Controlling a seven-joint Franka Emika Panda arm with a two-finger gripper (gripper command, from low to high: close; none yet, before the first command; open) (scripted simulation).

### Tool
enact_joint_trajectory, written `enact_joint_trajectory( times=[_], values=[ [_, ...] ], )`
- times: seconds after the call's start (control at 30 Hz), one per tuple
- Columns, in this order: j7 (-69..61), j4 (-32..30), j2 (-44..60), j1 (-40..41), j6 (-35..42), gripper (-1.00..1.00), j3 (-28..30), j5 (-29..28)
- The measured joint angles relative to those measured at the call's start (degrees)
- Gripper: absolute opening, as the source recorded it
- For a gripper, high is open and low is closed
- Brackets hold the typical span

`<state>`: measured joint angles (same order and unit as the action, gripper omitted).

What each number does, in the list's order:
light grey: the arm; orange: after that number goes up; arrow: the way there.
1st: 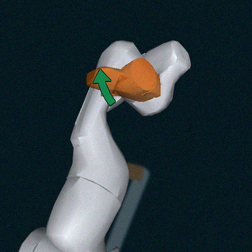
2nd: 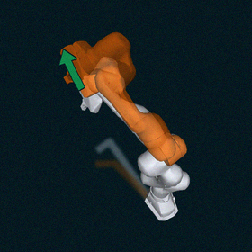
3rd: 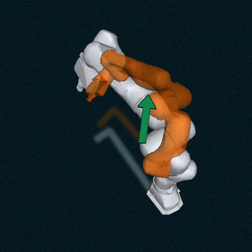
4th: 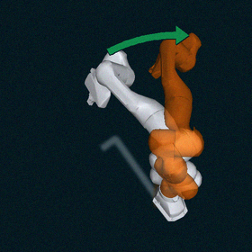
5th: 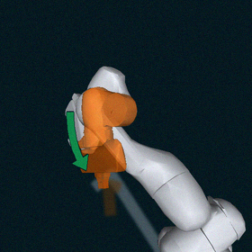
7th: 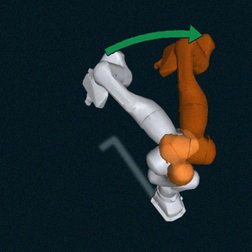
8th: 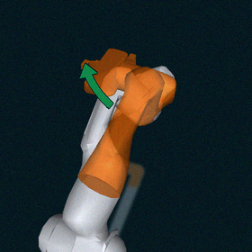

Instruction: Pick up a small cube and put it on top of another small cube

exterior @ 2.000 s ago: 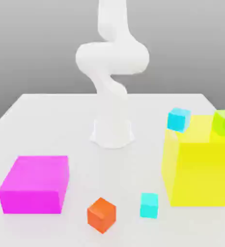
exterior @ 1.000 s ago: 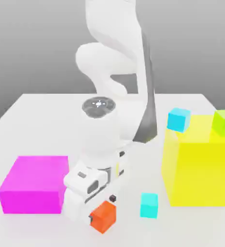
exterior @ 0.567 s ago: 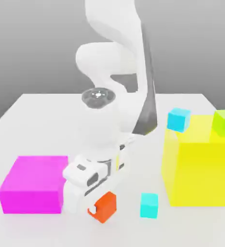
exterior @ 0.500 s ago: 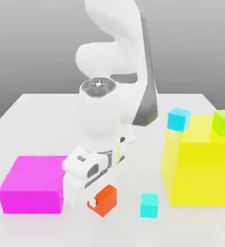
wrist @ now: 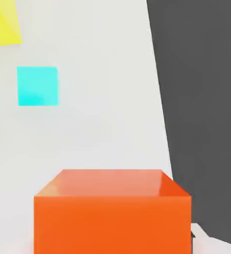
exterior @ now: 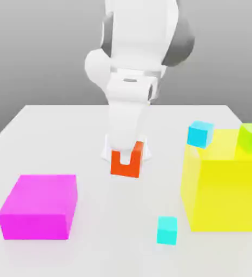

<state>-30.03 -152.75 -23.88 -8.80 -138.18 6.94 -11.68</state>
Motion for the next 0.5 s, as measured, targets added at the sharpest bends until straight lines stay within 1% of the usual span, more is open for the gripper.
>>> enact_joint_trajectory(
  times=[0.27,0.5],
  values=[
    [-13.4,-1.3,-5.3,-2.8,2.4,-1.0,3.5,-0.1],
    [-24.8,-2.8,-2.6,-6.6,-0.3,-1.0,7.2,0.9]
  ],
)
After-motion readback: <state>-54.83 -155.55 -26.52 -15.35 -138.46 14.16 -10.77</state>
